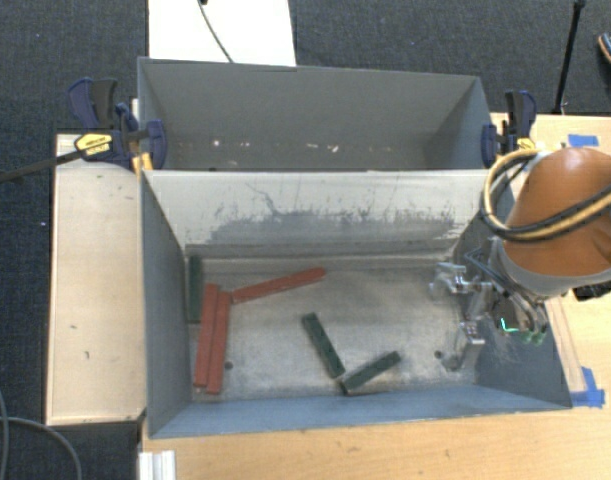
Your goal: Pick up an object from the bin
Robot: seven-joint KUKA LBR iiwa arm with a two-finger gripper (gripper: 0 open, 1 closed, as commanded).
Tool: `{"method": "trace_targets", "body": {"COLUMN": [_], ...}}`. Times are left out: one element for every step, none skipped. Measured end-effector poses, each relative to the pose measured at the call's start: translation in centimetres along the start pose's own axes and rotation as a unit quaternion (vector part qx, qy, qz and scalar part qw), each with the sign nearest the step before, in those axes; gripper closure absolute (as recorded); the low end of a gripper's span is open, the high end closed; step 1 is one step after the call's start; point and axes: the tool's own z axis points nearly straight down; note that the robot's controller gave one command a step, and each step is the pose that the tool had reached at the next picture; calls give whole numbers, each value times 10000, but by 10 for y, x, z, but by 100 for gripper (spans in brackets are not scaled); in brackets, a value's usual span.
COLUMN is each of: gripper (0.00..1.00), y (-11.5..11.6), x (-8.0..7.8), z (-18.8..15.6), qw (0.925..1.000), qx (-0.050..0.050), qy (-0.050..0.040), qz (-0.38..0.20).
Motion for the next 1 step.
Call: {"method": "trace_targets", "body": {"gripper": [0], "y": [63], "x": [1], "z": [102], "qw": [10000], "qx": [-13], "qy": [-5], "qz": [52]}}
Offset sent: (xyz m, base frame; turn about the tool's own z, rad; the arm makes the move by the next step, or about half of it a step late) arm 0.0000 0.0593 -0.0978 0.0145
